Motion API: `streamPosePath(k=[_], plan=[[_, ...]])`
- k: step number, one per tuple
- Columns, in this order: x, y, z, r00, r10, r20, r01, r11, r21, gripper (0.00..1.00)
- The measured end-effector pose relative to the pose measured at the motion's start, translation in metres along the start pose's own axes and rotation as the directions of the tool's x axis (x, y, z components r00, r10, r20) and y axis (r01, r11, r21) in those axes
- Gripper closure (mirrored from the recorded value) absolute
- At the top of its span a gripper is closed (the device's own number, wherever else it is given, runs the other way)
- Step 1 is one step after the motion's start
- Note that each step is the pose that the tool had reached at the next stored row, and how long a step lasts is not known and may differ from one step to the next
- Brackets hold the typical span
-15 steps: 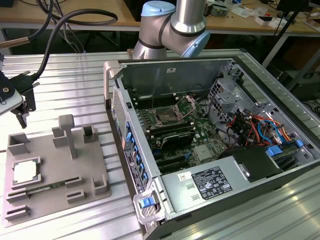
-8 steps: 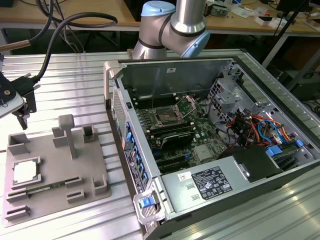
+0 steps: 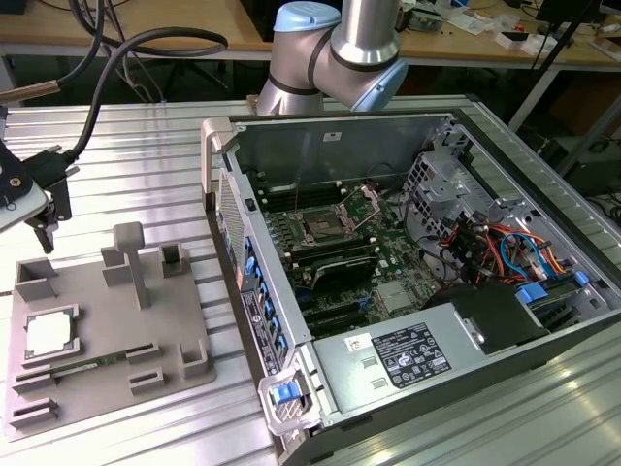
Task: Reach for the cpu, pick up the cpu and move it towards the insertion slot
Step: 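Pick up the cpu and move it towards the insertion slot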
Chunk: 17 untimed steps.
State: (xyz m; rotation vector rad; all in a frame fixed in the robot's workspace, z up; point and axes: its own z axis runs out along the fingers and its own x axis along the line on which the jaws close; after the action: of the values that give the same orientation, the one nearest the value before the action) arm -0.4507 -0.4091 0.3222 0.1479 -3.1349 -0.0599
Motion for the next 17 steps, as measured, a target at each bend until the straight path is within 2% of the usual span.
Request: streamPosePath(k=[17], plan=[[0.0000,-0.0002,0.0067,1.0000,0.000,0.0000,0.000,1.0000,0.0000,0.28]])
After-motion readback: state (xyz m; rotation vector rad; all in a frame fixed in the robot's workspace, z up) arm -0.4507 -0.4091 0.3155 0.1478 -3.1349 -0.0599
